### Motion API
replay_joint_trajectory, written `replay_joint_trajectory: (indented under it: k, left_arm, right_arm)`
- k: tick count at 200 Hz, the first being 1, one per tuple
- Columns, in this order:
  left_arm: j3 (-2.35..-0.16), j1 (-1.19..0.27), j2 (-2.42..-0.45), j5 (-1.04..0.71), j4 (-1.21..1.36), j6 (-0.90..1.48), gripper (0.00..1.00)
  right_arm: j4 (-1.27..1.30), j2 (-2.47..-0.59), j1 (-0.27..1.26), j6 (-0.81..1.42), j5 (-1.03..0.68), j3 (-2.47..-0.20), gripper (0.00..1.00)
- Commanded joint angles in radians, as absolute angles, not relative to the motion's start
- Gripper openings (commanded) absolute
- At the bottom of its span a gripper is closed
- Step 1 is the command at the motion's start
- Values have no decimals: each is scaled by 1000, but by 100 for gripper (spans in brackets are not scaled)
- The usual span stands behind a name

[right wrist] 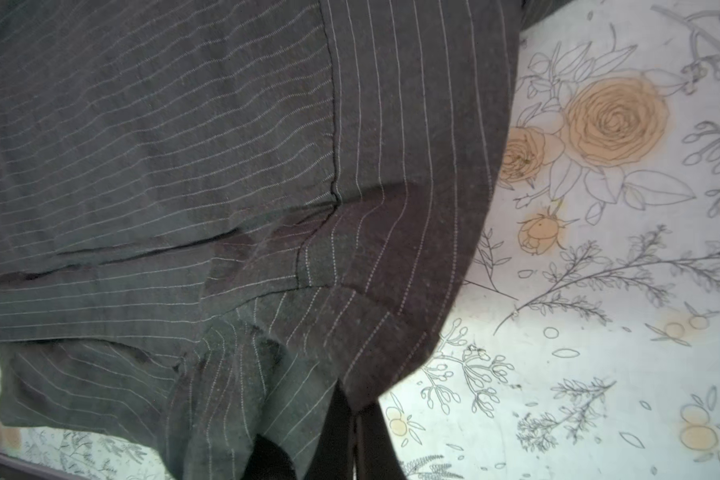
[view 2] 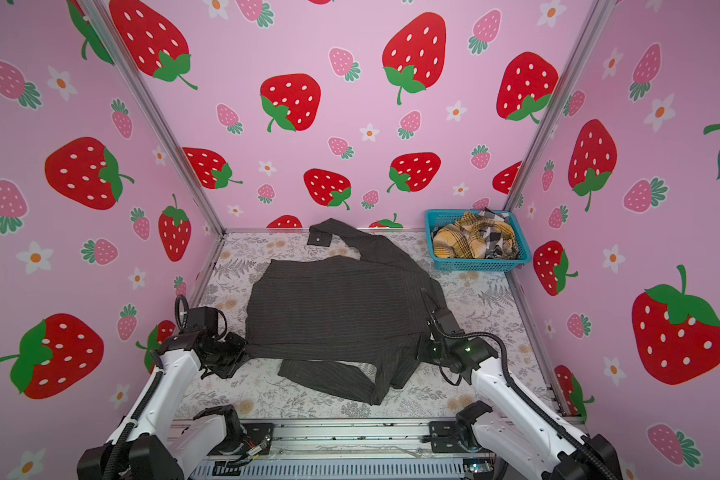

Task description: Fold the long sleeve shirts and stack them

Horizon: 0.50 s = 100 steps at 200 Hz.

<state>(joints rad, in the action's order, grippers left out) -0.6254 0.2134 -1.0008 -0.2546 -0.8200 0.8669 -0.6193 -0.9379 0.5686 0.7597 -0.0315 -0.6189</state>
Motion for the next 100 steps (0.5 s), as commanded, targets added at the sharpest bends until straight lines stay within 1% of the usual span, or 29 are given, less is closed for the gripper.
replay_joint_trajectory:
  k: [1, 26, 47, 58, 61, 64, 67, 68, 69, 73, 74, 76, 77, 82, 84, 86, 100]
  left_arm:
    - [-724, 219, -1047, -249, -828, 893, 0]
    - [-818, 218, -1162, -271, -753, 890, 0]
    - [-898, 218, -1316, -307, -675, 884, 0]
    - [-940, 217, -1403, -314, -630, 876, 0]
    - [-953, 216, -1430, -315, -624, 873, 0]
    - [-967, 217, -1459, -315, -621, 869, 0]
    - [-985, 217, -1487, -312, -621, 865, 9]
    - [-990, 216, -1497, -311, -620, 865, 12]
    - [-996, 216, -1505, -310, -617, 863, 16]
    - [-1015, 217, -1539, -307, -607, 856, 28]
    - [-1020, 217, -1547, -307, -606, 854, 30]
    - [-1029, 216, -1565, -305, -604, 851, 35]
    - [-1037, 215, -1573, -302, -604, 850, 38]
    - [-1066, 217, -1613, -294, -611, 845, 48]
    - [-1077, 217, -1628, -289, -615, 843, 51]
    - [-1091, 217, -1640, -290, -619, 842, 54]
    - [-1157, 218, -1694, -290, -641, 838, 62]
  right_arm:
    - [-645, -1041, 535, 721, -44, -746, 0]
    - [-594, -1180, 442, 652, -133, -880, 0]
    - [-537, -1354, 402, 614, -231, -1016, 0]
    - [-508, -1478, 388, 586, -268, -1112, 0]
    - [-507, -1501, 384, 580, -270, -1131, 1]
    - [-507, -1548, 377, 570, -269, -1168, 8]
    - [-508, -1572, 374, 566, -268, -1187, 13]
    - [-510, -1597, 371, 560, -267, -1204, 18]
    - [-509, -1609, 370, 557, -268, -1213, 20]
    - [-511, -1650, 364, 543, -275, -1249, 34]
    - [-511, -1650, 364, 543, -275, -1249, 34]
    - [-512, -1676, 360, 537, -279, -1267, 39]
    - [-514, -1694, 358, 532, -280, -1286, 44]
    - [-522, -1738, 354, 525, -275, -1319, 50]
    - [-532, -1761, 352, 523, -266, -1344, 55]
    - [-538, -1777, 352, 520, -263, -1358, 57]
    - [-541, -1815, 354, 511, -265, -1406, 63]
